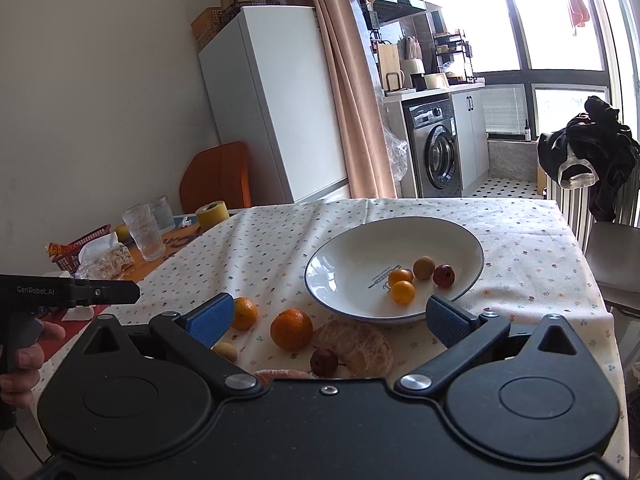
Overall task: Organize fruits
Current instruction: 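Withdraw both open tools from the bowl toward the remaining fruit, then close the right tool on a dark red plum while the left tool grasps a kiwi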
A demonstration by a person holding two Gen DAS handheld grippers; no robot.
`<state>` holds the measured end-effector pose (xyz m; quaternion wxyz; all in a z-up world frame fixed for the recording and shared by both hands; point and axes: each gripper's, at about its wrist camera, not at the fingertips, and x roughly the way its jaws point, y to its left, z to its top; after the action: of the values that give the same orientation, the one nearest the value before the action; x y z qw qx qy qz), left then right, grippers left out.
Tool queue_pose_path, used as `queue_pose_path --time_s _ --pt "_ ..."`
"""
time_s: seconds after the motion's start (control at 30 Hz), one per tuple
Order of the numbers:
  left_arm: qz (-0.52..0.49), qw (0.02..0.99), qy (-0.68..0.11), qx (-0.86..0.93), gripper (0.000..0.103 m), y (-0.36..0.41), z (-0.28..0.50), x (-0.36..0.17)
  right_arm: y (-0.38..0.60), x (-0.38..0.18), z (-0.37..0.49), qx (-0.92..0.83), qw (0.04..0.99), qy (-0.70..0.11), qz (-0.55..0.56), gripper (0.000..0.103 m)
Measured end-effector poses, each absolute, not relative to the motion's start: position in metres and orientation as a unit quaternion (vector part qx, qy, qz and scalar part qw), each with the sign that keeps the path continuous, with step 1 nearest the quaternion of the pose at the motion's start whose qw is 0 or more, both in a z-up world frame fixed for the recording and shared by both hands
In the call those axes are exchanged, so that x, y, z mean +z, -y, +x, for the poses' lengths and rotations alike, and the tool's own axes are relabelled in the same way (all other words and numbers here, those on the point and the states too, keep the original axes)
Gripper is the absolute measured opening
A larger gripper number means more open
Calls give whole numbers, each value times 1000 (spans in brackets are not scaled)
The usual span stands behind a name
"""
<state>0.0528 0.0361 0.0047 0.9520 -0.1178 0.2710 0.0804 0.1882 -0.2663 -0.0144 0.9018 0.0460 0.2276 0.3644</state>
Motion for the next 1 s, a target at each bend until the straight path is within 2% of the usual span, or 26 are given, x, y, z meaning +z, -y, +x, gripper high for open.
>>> queue_pose_path --time_s 0.3,0.43,0.63,0.83,1.0 --pt "-112 954 -270 69 93 -36 50 -6 262 -26 184 363 899 -244 33 101" --pt "-114 952 -280 57 82 -34 56 -15 257 -32 188 368 892 -261 33 79" --pt "-121 947 -296 41 64 -34 68 -29 245 -42 193 371 887 -275 24 62" --pt "-130 943 -305 30 54 -35 79 -39 236 -50 200 375 879 -294 18 50" --pt "-135 940 -314 20 48 -32 89 -48 228 -55 205 377 875 -304 11 48"
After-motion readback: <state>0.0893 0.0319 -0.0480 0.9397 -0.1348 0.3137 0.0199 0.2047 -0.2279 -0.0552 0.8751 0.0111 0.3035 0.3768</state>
